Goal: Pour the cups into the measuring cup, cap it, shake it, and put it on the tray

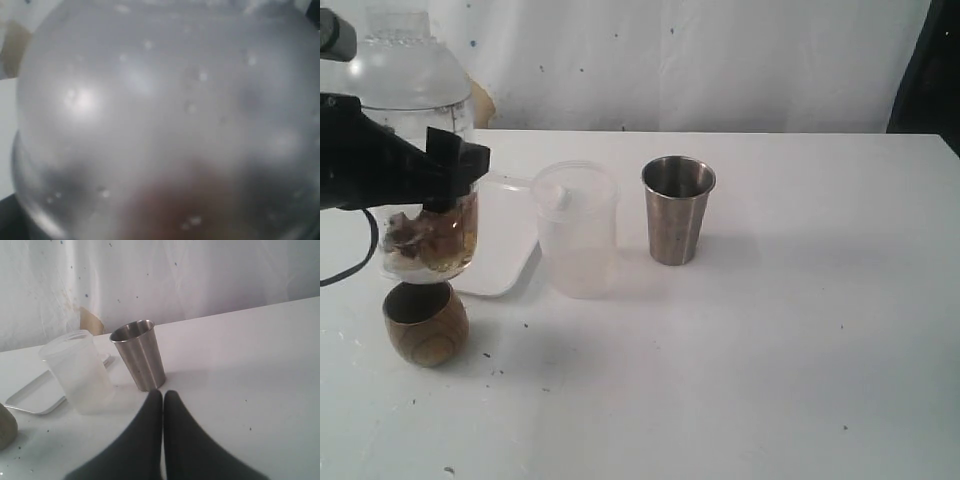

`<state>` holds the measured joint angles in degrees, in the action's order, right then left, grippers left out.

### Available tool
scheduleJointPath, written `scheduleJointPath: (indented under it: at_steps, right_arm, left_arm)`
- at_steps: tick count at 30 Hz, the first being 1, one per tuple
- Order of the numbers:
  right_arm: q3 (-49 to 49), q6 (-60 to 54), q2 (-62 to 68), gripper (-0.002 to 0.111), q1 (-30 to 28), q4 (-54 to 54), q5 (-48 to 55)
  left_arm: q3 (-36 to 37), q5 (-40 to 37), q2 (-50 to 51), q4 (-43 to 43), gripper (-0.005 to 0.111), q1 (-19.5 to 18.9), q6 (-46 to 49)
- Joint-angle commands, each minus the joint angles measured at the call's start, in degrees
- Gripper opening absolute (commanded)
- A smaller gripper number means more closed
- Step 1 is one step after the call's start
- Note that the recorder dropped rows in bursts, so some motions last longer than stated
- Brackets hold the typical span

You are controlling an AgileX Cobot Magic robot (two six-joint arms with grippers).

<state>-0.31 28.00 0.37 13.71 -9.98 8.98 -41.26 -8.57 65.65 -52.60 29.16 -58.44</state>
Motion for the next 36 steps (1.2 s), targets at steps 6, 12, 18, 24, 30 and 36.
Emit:
scheduleJointPath:
  at_steps: [6,12,18,24,30,36]
  right_arm:
    - [0.3,0.3,-0.4,0.000,0.1,-0.1,-0.4]
    - [0.3,0.3,-0.4,0.000,0.1,-0.1,-0.2]
    - [0.3,0.3,-0.4,0.000,0.1,-0.1,-0.2]
    - [0.3,0.3,-0.4,0.000,0.1,-0.1,-0.4]
    - [0.3,0.3,-0.4,0.000,0.1,-0.1,-0.4]
    - [0.3,0.3,-0.4,0.000,0.1,-0.1,-0.4]
  left_arm:
    - [-6.0,-13.9,2.2,-0.8,0.000,0.1,10.1]
    - [-8.9,-16.2,5.6,-1.4,0.000,0.1,19.8]
    - [-12.7,-21.2,12.2,-5.3,0.000,0.1,22.7]
    - [-16.1,-25.2,18.4,-12.5,0.000,0.1,26.2]
    - [-17.8,-25.0,23.1,-15.6,0.000,0.1,31.7]
    - [-17.8,-24.5,26.0,-22.8,0.000,0.1,34.1]
